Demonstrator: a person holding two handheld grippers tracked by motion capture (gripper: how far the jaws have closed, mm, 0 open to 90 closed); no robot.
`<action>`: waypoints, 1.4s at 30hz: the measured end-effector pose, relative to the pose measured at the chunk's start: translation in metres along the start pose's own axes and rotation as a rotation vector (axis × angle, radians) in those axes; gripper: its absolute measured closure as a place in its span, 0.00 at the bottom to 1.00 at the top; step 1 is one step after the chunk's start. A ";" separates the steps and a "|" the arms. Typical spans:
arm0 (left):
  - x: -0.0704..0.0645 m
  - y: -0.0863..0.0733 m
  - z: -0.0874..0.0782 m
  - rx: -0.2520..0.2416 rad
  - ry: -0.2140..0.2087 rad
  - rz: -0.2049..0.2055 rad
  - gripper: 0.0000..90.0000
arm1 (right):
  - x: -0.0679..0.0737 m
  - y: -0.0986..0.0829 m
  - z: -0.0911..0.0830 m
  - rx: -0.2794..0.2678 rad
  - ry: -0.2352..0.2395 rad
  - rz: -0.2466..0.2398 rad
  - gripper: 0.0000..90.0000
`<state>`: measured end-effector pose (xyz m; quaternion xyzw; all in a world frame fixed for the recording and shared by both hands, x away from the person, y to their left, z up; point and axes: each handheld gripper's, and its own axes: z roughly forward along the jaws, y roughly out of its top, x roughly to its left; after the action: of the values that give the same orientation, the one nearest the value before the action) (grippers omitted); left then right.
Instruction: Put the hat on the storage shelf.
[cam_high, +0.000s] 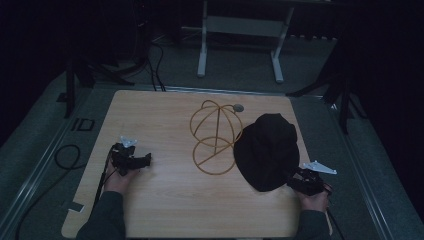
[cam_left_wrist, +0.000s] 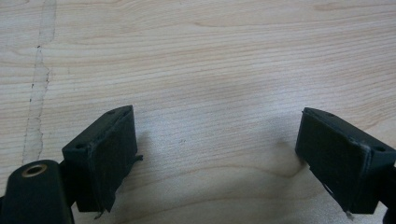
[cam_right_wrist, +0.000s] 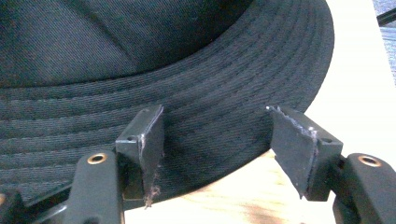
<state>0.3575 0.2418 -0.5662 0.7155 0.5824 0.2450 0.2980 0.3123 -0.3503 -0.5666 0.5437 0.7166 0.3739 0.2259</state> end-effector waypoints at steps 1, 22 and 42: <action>0.000 0.000 0.000 0.000 0.000 0.000 0.14 | 0.000 0.000 0.000 0.000 0.000 0.000 0.39; 0.000 0.000 0.000 0.000 0.000 0.000 0.14 | 0.026 0.021 -0.024 -0.022 -0.071 -0.144 0.56; 0.000 0.000 0.000 0.001 0.001 0.000 0.14 | 0.059 0.059 -0.048 0.065 0.029 -0.203 0.52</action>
<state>0.3574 0.2418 -0.5661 0.7157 0.5826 0.2449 0.2973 0.2956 -0.3007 -0.4861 0.4699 0.7829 0.3337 0.2343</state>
